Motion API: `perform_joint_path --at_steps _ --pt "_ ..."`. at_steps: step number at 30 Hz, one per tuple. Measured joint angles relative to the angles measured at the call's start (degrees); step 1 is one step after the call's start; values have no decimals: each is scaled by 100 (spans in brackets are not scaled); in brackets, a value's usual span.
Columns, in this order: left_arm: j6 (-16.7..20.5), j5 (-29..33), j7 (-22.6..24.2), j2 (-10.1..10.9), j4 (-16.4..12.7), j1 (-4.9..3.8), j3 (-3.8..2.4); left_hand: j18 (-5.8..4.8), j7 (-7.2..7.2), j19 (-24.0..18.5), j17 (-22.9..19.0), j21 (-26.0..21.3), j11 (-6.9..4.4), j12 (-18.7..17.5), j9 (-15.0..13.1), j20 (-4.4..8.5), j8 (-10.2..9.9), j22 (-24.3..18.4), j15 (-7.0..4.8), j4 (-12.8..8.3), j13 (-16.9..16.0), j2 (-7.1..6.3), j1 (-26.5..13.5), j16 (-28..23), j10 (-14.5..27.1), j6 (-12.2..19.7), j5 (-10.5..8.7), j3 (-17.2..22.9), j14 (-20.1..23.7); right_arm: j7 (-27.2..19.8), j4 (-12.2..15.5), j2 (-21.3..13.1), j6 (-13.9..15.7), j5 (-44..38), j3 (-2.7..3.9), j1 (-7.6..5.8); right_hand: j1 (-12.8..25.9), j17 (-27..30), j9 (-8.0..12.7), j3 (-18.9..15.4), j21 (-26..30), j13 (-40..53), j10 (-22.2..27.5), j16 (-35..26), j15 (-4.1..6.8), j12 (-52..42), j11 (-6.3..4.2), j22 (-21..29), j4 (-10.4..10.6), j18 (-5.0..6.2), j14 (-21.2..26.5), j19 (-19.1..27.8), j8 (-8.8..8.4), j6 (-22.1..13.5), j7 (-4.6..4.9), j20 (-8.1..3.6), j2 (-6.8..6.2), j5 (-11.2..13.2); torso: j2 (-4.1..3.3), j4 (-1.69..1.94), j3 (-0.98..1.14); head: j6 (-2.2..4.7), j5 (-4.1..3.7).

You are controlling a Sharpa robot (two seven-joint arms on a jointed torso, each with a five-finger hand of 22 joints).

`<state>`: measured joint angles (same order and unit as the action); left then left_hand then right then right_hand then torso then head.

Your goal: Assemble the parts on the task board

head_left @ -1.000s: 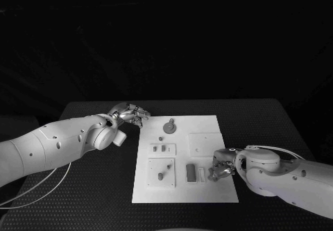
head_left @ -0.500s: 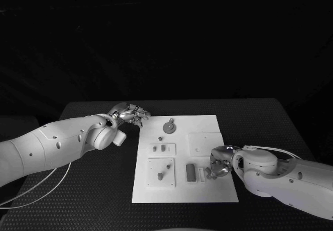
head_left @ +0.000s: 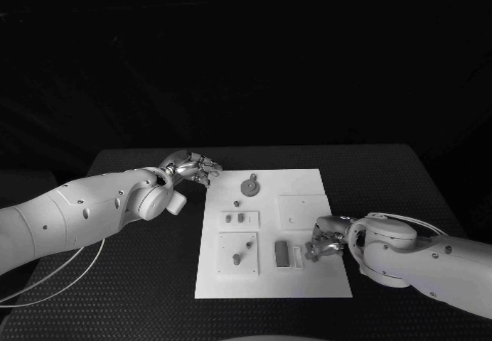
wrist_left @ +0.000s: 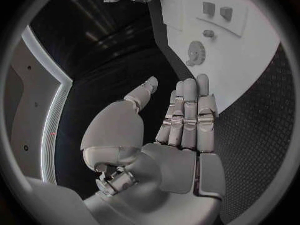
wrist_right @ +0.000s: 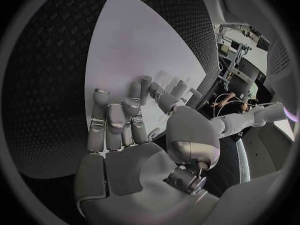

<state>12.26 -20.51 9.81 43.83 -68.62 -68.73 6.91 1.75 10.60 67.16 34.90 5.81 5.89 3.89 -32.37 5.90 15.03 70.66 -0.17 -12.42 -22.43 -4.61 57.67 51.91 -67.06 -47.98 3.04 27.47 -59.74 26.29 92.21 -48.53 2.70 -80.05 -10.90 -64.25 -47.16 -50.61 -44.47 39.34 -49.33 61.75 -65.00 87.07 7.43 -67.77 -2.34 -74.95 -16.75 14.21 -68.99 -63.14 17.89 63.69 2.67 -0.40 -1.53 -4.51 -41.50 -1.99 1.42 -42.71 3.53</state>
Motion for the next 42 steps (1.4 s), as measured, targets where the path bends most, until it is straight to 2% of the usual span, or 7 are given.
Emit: perform_joint_path --at_steps 4,7,8,11,18,24,42 --pt "-1 0 -2 6 -1 0 0 0 0 0 0 0 0 0 0 0 0 0 0 0 -4 0 0 0 0 0 0 0 0 39 47 -58 140 358 -6 2 0 -48 1 24 0 7 0 0 2 0 0 0 5 3 -3 0 -234 -1 1 0 0 -1 0 2 1 -7 4" --pt "-2 0 -4 11 -3 0 0 0 0 -1 0 0 0 0 0 -1 0 0 0 0 -5 0 0 0 0 0 0 0 0 57 124 -109 258 638 -21 5 -4 -78 457 46 -34 15 10 0 -17 -10 9 0 -17 5 -23 0 -237 -26 26 0 6 -1 0 3 -3 -13 6" --pt "-2 0 -5 14 -4 0 0 0 0 -1 0 0 0 0 0 -1 0 1 0 0 -5 0 0 0 0 0 0 0 0 64 162 -136 320 777 -30 5 -1 -89 517 47 -35 15 7 0 -17 -27 6 0 -16 6 -23 0 -215 -35 35 0 10 -1 0 3 -3 -15 7" --pt "-2 0 -7 19 -9 0 0 0 0 -8 -1 -12 0 0 0 -9 0 5 0 0 -5 0 0 0 0 0 0 0 0 87 257 -204 474 1145 -46 -3 -51 -101 532 47 -48 22 6 0 28 -28 5 0 -16 90 -94 -1 -209 -71 114 0 68 -1 0 3 -3 -21 7" --pt "-4 0 -12 24 -29 0 0 0 0 -9 0 -22 -8 0 0 -8 0 4 0 0 -5 0 0 0 -8 0 0 0 0 136 469 -252 780 1907 -47 -25 -51 -103 492 47 -49 22 -1 0 20 -28 -2 0 -16 89 -103 -1 -187 -70 114 0 68 -1 1 -3 -5 -28 4" --pt "-7 0 -15 27 -31 0 0 0 0 -9 5 -22 -8 0 1 -9 0 4 0 0 -4 -3 -3 0 -8 0 0 0 0 156 468 -243 914 2126 -47 -25 -51 -103 491 47 -49 22 -1 0 19 -28 -2 0 -16 88 -103 -1 -187 -70 113 0 68 2 1 -4 0 -32 3" --pt "-23 0 -24 20 -33 -1 0 0 0 -9 9 -22 -8 0 1 -9 0 8 0 0 -9 -23 -23 0 -8 0 0 0 0 186 316 -58 763 2138 -51 18 -52 -58 480 60 -49 21 -1 0 8 -26 -2 0 -1 82 -107 -1 -188 -67 110 0 67 13 -1 -1 3 -59 -7"
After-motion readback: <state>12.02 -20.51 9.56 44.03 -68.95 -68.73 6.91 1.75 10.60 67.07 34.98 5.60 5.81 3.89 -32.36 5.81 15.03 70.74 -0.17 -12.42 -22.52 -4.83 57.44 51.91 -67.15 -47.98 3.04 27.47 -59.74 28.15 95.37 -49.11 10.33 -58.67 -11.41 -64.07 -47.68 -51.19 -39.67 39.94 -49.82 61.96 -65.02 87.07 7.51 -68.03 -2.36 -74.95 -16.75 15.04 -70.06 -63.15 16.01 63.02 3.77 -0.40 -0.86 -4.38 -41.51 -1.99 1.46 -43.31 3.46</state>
